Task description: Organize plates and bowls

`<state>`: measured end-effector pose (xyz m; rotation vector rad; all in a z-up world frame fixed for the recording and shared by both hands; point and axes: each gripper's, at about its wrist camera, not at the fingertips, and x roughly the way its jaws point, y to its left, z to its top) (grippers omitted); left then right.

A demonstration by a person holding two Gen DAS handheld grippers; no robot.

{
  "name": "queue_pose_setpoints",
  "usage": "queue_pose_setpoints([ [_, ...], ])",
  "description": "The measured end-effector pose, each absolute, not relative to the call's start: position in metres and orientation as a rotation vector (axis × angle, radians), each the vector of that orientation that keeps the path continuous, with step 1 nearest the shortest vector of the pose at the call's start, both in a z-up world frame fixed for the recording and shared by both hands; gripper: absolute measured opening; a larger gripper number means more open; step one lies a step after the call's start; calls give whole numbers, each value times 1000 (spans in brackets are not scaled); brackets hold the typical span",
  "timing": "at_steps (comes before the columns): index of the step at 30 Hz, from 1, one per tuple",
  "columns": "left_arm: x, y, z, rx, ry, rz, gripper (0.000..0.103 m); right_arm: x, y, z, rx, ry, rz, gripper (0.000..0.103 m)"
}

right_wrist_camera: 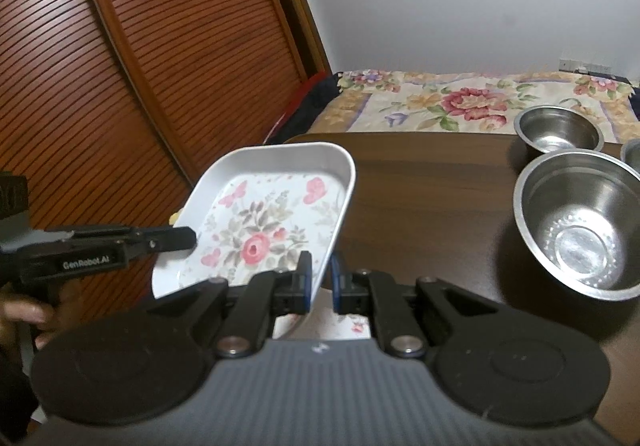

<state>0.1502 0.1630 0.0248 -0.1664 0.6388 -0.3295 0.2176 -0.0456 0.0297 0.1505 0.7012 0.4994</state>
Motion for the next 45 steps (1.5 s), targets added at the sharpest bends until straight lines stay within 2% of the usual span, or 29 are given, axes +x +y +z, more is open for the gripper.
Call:
queue_pose_setpoints([
  [36, 129, 127, -19, -145, 722, -383, 10, 190, -75, -20, 235, 746, 452, 11],
  [45, 129, 127, -29, -168, 730, -378, 10, 180, -77, -33, 260, 694, 435, 11],
])
